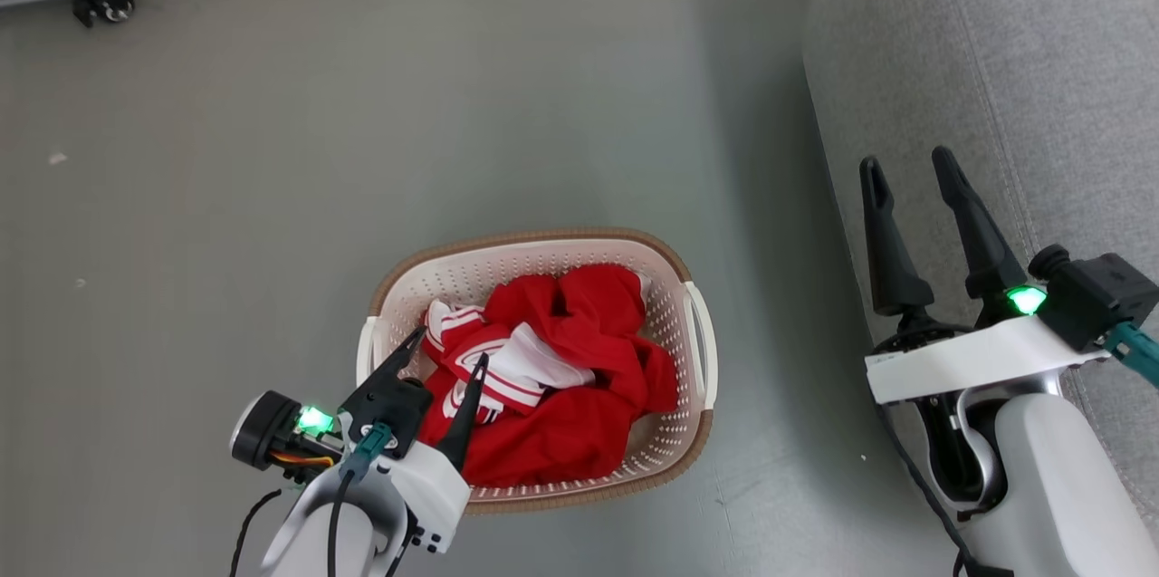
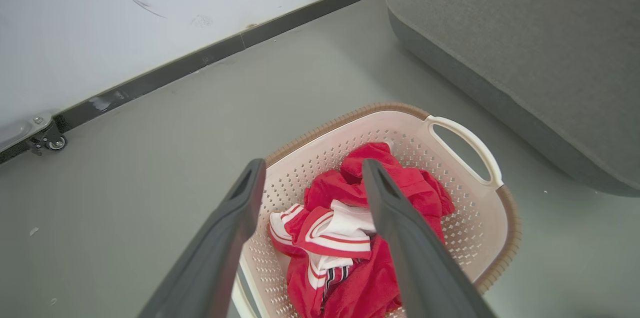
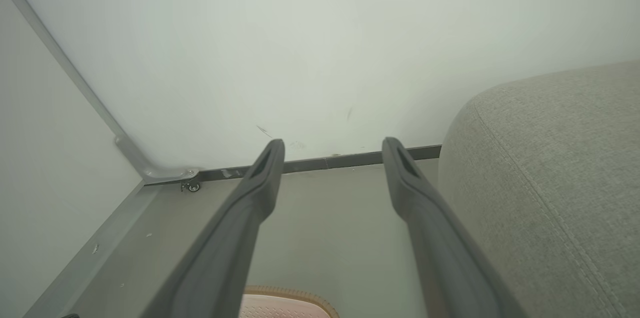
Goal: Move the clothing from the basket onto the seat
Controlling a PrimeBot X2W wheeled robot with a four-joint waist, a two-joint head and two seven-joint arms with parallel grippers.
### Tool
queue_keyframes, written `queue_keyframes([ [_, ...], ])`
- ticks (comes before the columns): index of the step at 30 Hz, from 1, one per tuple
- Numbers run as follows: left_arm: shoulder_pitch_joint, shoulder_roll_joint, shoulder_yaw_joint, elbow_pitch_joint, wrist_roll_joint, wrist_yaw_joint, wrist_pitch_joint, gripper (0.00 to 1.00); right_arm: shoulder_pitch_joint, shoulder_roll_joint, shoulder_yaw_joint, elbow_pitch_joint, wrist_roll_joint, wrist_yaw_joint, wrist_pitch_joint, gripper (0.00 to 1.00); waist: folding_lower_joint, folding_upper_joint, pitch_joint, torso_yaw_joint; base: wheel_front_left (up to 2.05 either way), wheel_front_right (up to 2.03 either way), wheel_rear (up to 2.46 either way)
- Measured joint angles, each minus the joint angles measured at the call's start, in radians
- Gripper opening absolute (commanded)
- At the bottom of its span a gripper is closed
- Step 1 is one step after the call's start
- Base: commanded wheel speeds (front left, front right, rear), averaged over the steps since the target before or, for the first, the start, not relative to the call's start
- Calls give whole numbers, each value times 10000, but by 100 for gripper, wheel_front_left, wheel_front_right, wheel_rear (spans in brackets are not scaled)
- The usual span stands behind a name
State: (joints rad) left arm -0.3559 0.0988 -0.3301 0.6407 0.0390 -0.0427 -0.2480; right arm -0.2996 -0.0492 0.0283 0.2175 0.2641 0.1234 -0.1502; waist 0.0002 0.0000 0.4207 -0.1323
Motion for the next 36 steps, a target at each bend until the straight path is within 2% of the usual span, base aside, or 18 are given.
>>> queue_keyframes([
  [36, -1956, 585, -591, 1511, 886, 163, 0, 100, -1980, -8, 268, -320, 397, 0, -205, 100, 0, 0, 2690, -760, 0, 0, 0],
])
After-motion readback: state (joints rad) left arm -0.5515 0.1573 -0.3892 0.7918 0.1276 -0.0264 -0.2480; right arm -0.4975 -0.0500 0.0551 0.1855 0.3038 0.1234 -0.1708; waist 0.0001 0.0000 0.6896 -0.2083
